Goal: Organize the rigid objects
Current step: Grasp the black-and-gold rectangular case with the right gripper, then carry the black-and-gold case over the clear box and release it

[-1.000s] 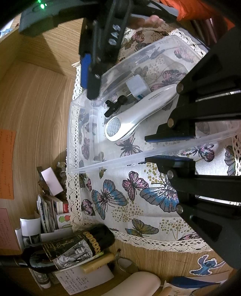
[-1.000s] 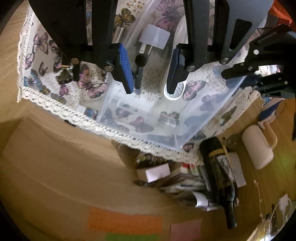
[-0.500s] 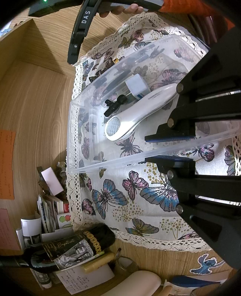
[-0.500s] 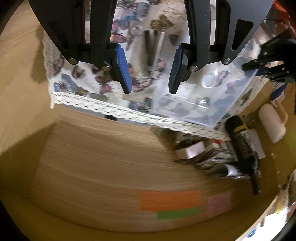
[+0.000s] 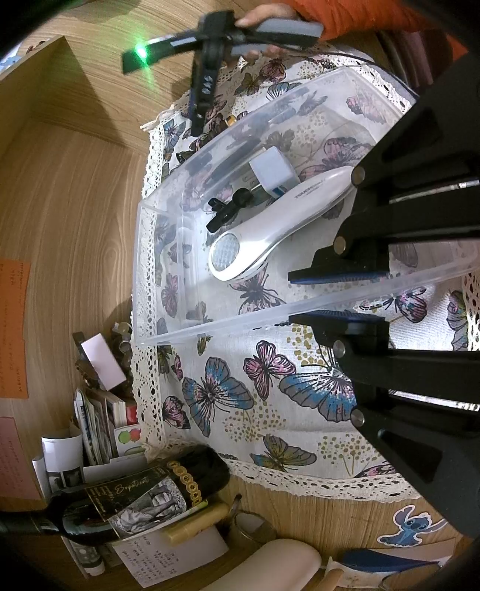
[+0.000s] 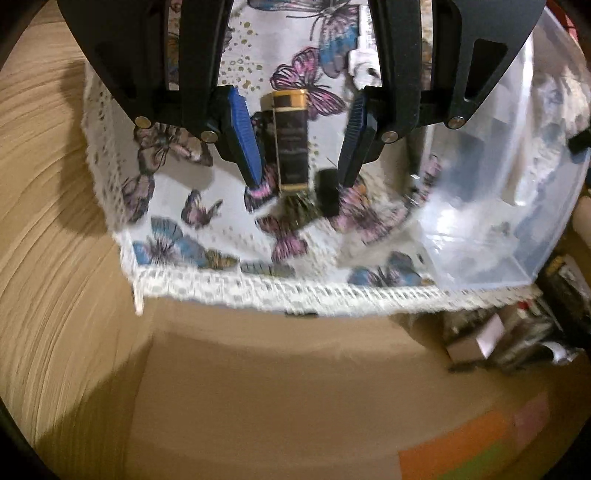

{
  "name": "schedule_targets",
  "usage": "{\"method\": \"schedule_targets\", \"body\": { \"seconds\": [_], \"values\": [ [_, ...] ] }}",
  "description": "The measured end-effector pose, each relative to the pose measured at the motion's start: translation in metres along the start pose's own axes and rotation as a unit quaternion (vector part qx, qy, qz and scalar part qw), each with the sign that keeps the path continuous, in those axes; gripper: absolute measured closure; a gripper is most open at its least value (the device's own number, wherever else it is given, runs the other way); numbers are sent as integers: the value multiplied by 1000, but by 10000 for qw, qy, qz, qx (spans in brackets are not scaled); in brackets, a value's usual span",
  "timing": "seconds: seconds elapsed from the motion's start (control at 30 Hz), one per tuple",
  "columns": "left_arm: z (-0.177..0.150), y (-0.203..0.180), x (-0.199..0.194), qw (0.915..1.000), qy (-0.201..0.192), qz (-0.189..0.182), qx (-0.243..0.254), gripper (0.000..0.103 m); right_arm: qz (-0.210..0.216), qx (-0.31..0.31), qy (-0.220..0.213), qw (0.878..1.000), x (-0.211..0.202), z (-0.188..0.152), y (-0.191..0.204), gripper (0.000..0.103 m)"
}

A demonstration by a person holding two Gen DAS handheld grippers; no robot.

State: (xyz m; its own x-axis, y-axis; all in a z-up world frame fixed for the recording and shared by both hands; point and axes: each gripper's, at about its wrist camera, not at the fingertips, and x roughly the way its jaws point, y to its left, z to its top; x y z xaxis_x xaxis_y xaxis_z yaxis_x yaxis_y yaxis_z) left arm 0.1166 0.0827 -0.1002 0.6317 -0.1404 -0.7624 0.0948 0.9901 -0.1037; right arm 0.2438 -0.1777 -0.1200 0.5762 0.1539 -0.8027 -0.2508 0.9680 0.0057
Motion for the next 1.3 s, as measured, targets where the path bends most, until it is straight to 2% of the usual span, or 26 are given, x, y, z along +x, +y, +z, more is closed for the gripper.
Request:
{"method": "schedule_targets", "body": {
  "seconds": [0.27,0.33,0.47,0.7,1.0,1.13,1.3],
  "values": [
    [0,1,0,10000,-13,13,7,91,-53,-50,373,9993,30,-21,-3,64],
    [0,1,0,10000,-10,13,6,91,-71,-77,325,9994,27,-24,-2,79],
    [0,1,-1,10000,-8,3,-2,91,-17,-25,320,9995,23,-26,-4,81],
    [0,3,-1,10000,-24,29,29,91,66,-97,-108,9999,-16,-23,2,81],
    [0,2,-1,10000,-22,28,20,91,355,-378,-830,9952,-80,-4,35,81],
    [0,2,-1,10000,-24,29,26,91,500,-609,-1032,9915,-86,7,59,81],
    [0,1,-1,10000,-27,26,14,91,735,-862,-1084,9876,-89,11,83,81]
  ]
}}
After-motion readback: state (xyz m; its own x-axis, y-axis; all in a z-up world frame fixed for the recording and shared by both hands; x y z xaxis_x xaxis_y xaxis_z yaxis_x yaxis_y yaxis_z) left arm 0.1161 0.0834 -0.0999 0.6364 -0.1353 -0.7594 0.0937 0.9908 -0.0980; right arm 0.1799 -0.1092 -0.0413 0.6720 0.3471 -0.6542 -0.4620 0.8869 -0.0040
